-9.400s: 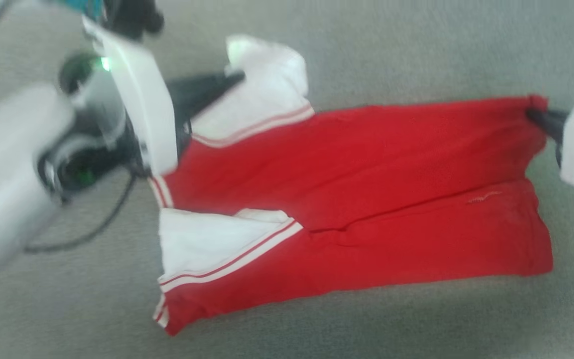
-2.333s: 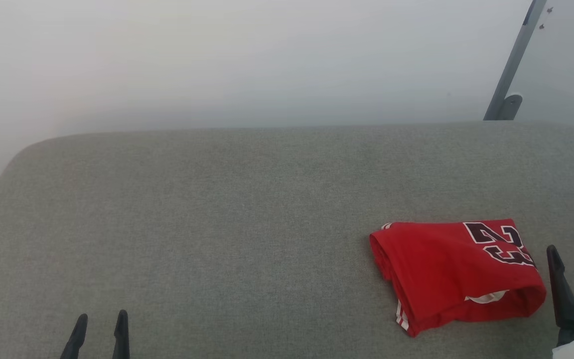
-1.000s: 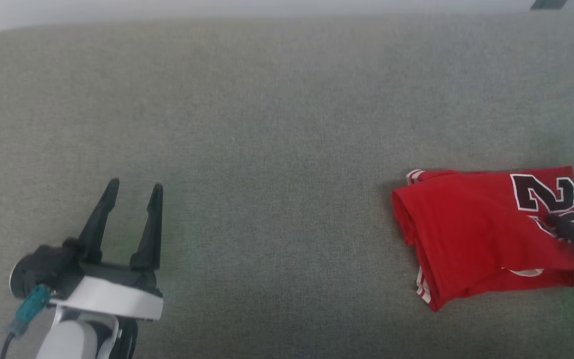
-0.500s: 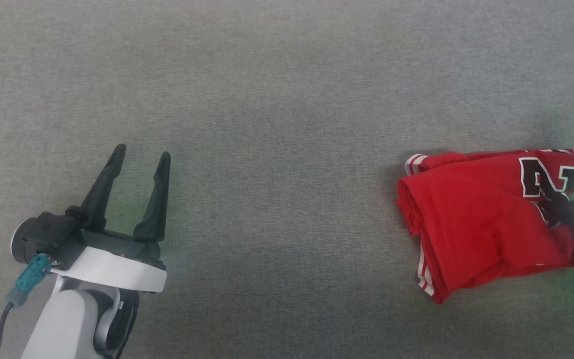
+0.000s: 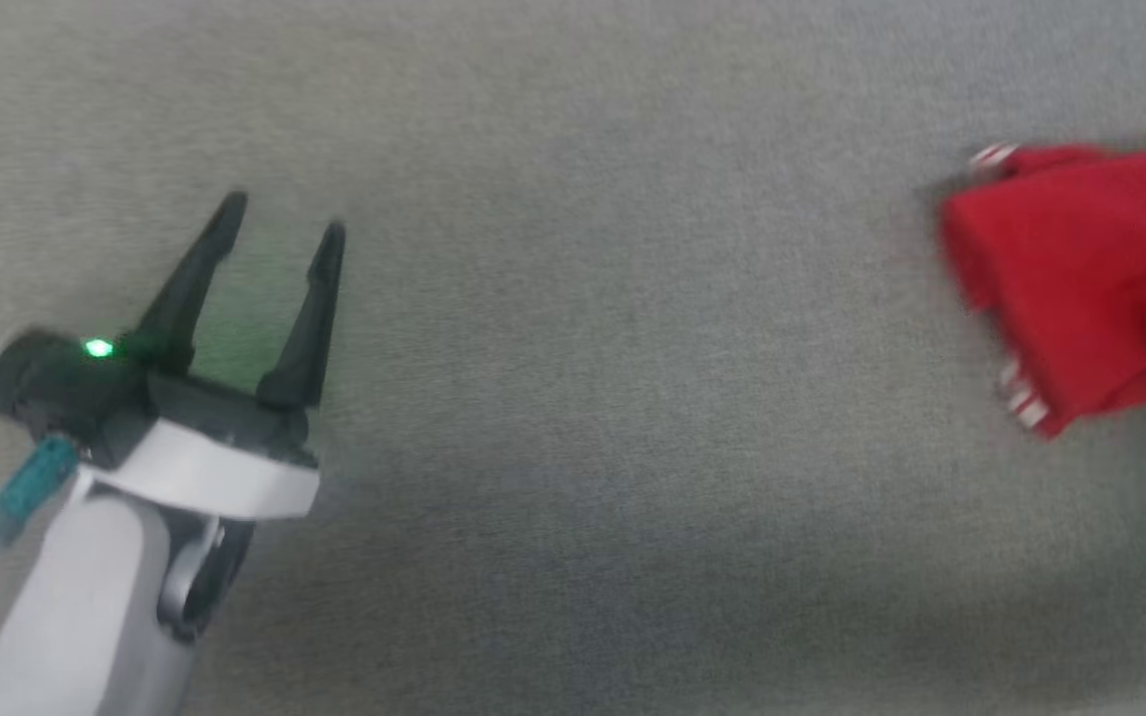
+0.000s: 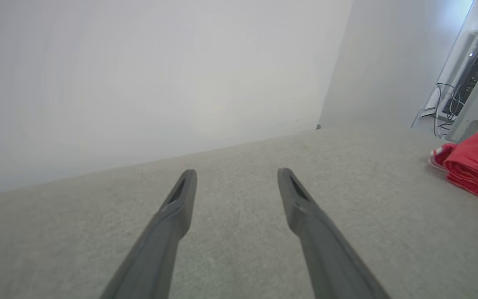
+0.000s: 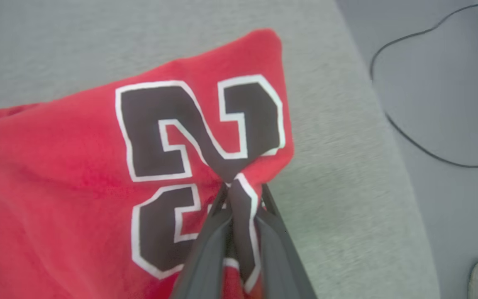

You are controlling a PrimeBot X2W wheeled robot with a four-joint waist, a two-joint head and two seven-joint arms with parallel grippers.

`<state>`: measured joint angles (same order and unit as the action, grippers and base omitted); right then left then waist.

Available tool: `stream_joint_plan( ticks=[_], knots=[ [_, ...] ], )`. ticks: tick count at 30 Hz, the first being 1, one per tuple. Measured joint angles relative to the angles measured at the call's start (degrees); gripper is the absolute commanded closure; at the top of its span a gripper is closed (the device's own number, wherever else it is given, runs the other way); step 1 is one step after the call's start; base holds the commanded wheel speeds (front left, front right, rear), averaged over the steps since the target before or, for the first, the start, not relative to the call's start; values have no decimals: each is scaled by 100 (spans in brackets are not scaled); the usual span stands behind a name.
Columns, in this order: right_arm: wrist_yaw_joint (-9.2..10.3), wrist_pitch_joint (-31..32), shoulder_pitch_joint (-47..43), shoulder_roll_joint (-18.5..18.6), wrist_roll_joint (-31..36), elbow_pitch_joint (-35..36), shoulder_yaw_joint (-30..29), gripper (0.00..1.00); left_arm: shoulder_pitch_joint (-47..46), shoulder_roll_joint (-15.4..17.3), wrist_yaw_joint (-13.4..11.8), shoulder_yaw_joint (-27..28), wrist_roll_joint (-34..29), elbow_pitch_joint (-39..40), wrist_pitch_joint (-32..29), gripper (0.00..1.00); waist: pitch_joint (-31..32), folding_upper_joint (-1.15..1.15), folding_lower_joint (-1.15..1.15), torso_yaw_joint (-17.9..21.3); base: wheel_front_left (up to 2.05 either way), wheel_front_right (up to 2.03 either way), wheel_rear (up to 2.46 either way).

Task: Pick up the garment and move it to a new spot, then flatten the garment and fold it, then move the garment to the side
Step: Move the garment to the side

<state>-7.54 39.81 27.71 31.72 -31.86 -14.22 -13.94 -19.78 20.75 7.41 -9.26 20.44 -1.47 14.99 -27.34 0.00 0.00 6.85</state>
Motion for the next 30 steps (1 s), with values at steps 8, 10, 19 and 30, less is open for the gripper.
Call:
stream_joint_plan(
  ticks=[8,10,19,30],
  knots=[
    [1,-829,946,60,834,-931,-787,100,-1294,402,0,-573,19,147,0,0,-641,0,0,296,0,0,0],
    [1,-1073,1239,33,985,-1212,-945,100,-1589,468,0,-691,23,156,0,0,-802,0,0,354,0,0,0],
    [1,-1994,2286,-197,1876,-2347,-1213,100,-2392,748,0,-995,63,162,0,0,-1372,0,0,576,0,0,0],
    [1,-2902,2746,-122,2493,-3357,-910,0,-2348,733,-1,-947,100,-43,0,0,-1267,0,0,535,0,0,0]
  ],
)
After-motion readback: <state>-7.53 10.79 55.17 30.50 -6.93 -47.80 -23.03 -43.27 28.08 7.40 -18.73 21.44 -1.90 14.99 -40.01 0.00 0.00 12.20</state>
